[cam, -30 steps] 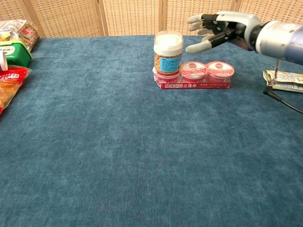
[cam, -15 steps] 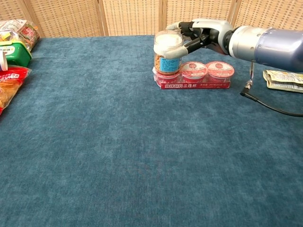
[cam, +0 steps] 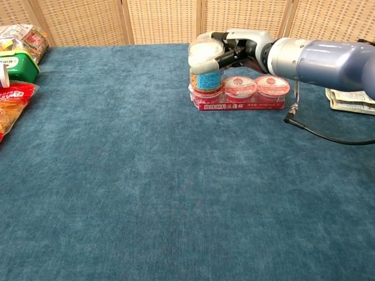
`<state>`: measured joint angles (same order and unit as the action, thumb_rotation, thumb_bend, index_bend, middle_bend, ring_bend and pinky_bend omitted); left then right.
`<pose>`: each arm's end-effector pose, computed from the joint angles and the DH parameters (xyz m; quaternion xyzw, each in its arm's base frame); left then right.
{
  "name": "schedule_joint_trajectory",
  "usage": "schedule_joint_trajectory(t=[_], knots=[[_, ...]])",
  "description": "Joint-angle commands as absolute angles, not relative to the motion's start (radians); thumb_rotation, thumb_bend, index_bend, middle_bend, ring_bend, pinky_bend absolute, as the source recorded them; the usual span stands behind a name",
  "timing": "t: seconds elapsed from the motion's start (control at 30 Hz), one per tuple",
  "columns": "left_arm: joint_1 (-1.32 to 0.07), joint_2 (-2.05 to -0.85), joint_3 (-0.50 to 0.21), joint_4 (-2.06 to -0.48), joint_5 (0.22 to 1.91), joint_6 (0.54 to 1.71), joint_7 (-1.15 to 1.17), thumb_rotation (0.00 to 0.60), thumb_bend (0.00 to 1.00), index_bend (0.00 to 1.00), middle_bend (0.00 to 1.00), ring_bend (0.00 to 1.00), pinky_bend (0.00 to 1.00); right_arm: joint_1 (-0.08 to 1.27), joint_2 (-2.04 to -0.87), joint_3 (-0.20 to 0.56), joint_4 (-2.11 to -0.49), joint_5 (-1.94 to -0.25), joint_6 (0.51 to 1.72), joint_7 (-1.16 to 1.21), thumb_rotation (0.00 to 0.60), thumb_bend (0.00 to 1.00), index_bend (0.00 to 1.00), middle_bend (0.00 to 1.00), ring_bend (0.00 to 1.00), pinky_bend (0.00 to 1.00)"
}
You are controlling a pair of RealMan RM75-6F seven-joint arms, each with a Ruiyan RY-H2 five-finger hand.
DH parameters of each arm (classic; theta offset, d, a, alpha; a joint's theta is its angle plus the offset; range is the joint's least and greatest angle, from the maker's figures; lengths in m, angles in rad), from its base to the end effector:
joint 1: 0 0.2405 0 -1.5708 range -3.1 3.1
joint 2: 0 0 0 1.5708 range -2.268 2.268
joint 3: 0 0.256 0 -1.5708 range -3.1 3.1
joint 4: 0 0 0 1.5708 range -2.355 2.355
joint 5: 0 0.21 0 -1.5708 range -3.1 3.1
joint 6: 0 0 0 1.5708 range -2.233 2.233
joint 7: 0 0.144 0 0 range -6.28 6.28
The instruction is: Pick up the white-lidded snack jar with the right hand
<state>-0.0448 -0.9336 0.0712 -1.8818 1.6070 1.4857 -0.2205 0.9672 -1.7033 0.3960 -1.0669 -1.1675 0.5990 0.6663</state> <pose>-0.2718 0.1404 0.1728 -0.5663 -0.5037 -0.4380 0.4834 -0.0891 -0.4359 -0.0388 0.5456 -0.6513 0.4907 0.1931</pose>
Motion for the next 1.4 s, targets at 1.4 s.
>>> schedule_joint_trajectory(t=[1.4], knots=[[-0.056,-0.971,0.079,-1.859,1.649,1.464,-0.242,0.6,0.43,0.22,0.17,0.0,0.0,0.712,-1.278,0.533,-1.703,-1.143,0.954,0.614,0.6,0.03,0.42,0.86,1.0,0.88]])
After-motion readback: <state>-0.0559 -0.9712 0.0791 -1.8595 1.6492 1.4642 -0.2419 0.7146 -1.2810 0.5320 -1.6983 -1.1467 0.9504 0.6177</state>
